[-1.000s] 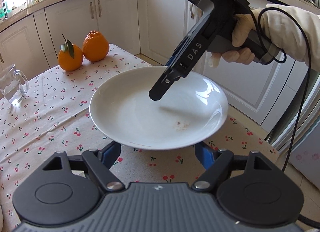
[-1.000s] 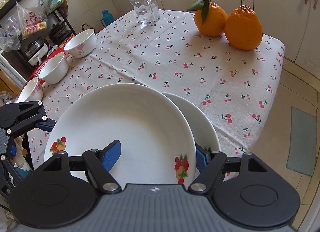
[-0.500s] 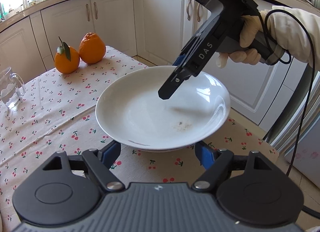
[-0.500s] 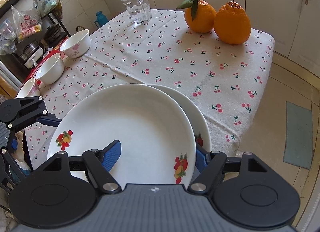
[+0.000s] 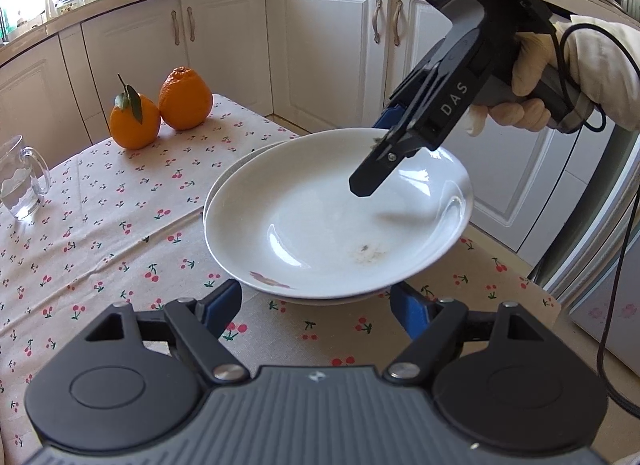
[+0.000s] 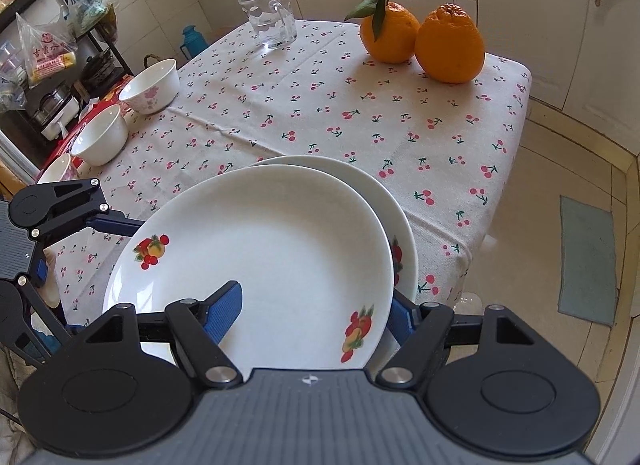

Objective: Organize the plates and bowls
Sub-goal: 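Lower the held plate onto the plate stack with the right tool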

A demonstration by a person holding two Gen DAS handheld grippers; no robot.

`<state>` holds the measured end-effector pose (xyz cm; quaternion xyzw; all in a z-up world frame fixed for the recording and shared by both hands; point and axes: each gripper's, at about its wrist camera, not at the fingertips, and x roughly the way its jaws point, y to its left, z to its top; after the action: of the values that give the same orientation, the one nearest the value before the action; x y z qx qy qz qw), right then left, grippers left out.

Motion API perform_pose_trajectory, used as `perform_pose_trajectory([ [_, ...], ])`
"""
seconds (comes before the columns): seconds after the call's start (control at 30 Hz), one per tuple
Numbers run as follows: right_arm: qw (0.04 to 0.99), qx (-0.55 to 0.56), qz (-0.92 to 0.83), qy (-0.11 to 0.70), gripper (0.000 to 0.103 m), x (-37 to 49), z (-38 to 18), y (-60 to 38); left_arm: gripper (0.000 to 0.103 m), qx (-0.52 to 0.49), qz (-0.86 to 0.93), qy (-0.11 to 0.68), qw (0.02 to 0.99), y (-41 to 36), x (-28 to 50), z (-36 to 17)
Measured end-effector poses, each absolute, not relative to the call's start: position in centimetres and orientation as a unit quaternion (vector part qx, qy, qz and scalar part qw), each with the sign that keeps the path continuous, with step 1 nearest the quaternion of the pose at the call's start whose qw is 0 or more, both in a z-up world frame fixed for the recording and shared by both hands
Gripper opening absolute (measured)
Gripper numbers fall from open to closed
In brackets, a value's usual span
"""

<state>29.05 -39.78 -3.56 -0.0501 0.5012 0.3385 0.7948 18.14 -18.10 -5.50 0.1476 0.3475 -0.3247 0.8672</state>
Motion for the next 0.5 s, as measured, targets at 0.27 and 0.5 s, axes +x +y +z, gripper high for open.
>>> perform_pose_trajectory([
  [0.27, 0.8, -0.047, 0.331, 0.499, 0.08, 28.2, -3.2, -40.2, 0.081, 0.146, -0.32, 0.349, 0.868, -17.9, 18.6, -5.7],
  [0.5, 0.802, -0.049, 0.325, 0.499, 0.08, 27.7, -2.9, -40.2, 0.081, 0.144, -0.319, 0.347, 0.87, -17.8, 18.6, -5.6],
])
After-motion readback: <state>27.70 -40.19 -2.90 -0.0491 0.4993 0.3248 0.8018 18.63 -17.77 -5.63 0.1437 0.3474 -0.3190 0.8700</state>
